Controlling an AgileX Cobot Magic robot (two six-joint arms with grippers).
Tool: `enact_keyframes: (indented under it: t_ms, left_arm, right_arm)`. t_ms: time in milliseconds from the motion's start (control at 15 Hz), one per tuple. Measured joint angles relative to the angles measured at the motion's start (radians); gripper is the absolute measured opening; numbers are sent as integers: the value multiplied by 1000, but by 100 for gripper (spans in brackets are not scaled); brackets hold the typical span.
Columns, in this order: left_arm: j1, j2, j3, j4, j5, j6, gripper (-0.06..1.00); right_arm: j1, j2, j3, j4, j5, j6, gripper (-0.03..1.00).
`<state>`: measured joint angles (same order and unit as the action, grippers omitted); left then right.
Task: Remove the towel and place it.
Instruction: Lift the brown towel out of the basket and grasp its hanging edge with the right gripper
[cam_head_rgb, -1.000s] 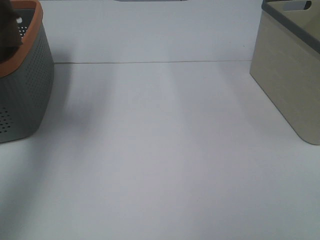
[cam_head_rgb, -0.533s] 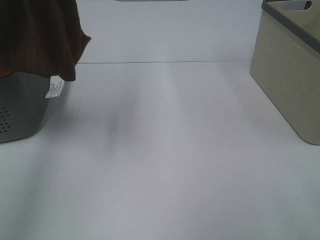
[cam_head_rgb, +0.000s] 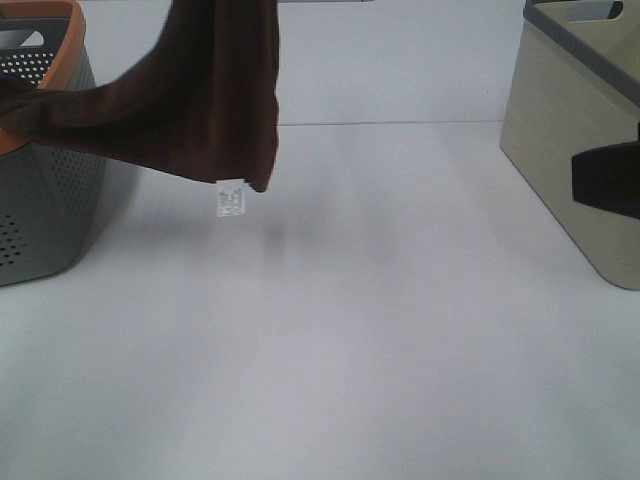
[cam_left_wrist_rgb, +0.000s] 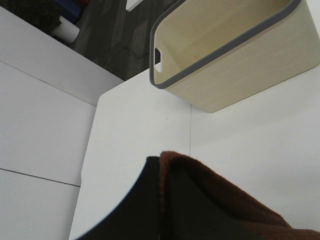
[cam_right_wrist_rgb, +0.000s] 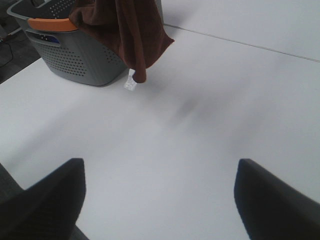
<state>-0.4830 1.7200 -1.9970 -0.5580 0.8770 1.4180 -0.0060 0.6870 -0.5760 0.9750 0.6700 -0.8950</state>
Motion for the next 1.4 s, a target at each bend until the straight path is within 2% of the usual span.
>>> enact_keyframes:
  t_ms: [200,533,733,867,933,1067,1200,1400]
  left_arm:
    - [-51,26,0,13,-6,-8,0]
    - [-58,26,0,23,37,-54,0]
    - [-70,26,0,24,78,-62,0]
    - [-95,26,0,25,80,-65,0]
    - [-100,26,0,25,80,-65,0]
    - [-111,26,0,27,81,-66,0]
    - [-111,26,0,32,81,-66,0]
    - [-111,26,0,47,66,-84,0]
  right_arm:
    - [0,18,-7,1,-19,-10,71]
    - [0,20,-17,25,-82,-68,71]
    - [0,109,-17,178,-108,-210,69]
    - [0,181,-17,303,-70,-322,69]
    - [0,193,-17,322,-55,-347,69]
    - [0,228,-17,428,18,-451,69]
    - [0,229,-17,488,52,-501,69]
    - [0,229,-18,525,61,-523,69]
